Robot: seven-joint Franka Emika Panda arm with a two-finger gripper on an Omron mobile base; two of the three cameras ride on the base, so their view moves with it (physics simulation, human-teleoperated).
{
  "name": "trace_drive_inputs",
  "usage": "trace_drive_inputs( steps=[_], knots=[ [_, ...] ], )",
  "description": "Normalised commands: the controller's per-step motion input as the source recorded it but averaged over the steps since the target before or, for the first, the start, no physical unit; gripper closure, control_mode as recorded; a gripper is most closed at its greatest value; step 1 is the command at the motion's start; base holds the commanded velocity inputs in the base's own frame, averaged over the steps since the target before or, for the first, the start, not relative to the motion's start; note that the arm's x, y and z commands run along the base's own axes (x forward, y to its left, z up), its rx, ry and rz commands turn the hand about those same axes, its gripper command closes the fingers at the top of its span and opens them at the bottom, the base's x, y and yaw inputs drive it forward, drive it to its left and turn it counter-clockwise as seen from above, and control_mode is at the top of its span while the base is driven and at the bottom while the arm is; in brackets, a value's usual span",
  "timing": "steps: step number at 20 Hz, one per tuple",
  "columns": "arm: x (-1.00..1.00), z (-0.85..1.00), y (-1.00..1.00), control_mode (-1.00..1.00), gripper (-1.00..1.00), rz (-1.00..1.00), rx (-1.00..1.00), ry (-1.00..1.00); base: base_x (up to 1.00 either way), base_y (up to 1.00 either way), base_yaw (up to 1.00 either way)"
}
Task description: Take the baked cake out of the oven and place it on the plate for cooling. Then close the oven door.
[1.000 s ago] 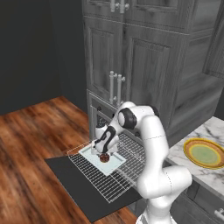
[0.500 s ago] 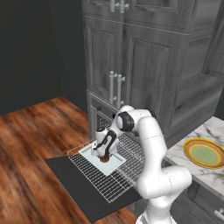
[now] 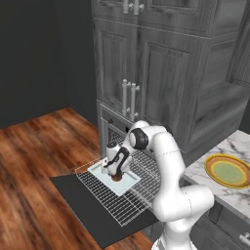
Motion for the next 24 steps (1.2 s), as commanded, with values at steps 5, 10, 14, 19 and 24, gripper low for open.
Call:
trace_drive_inputs(
  steps=[5,10,14,19,24],
  knots=[
    [0.09,-0.01,0.00,-1.00,-1.00,0.00,0.00,0.00,0.00,0.00,0.00],
    [0.00,-0.20,0.00,-1.00,-1.00,0.00,0.00,0.00,0.00,0.00,0.00],
    [0.00,-0.21,0.00,-1.00,-1.00,0.00,0.00,0.00,0.00,0.00,0.00],
    [0.00,-0.04,-0.02,-1.00,1.00,-0.01,0.00,0.00,0.00,0.00,0.00],
    [-0.04,-0.11,-0.03,-1.00,1.00,-0.02,0.00,0.10,0.00,0.00,0.00]
  ],
)
